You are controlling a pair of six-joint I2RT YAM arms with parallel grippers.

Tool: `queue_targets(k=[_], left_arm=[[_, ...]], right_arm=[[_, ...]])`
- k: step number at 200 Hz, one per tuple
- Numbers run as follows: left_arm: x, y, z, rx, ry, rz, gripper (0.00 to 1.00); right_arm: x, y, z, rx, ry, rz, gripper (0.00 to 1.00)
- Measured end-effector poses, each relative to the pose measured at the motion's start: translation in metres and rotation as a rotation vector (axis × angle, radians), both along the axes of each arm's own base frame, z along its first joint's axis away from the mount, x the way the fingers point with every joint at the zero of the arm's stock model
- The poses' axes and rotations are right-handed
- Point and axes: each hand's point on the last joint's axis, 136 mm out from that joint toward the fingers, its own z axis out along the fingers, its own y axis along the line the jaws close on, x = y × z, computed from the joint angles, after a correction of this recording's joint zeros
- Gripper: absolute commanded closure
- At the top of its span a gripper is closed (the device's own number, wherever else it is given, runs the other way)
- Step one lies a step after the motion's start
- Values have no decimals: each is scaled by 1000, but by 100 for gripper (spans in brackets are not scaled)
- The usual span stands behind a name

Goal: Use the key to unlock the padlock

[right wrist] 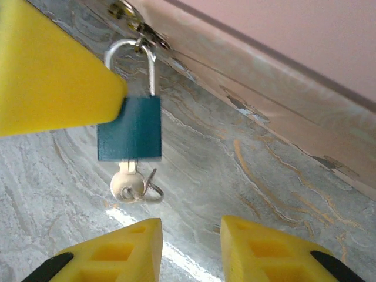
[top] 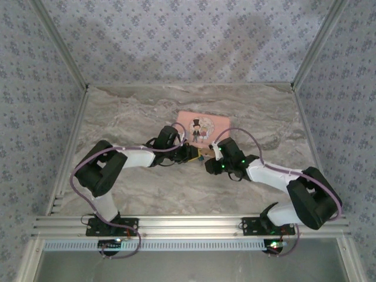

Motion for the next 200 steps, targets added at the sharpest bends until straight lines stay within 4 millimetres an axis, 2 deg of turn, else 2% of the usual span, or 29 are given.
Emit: queue_targets(k=[50, 105, 121, 172, 200], left_arm=[[-2, 7, 0, 14, 10, 4, 76], [-2, 9, 0, 22, 15, 11, 74], [-4, 13, 0, 29, 15, 19, 69], [-8, 40, -4, 96, 49, 105, 63], [-6, 59, -2, 137, 55, 161, 59]], right_arm=[[1, -2, -4, -7, 12, -15, 67], [1, -2, -4, -14, 6, -16, 67], [-1, 1, -4, -21, -3, -8, 67], [-7, 22, -12, -57, -51, 31, 60], [-1, 29, -16, -75, -78, 12, 60]])
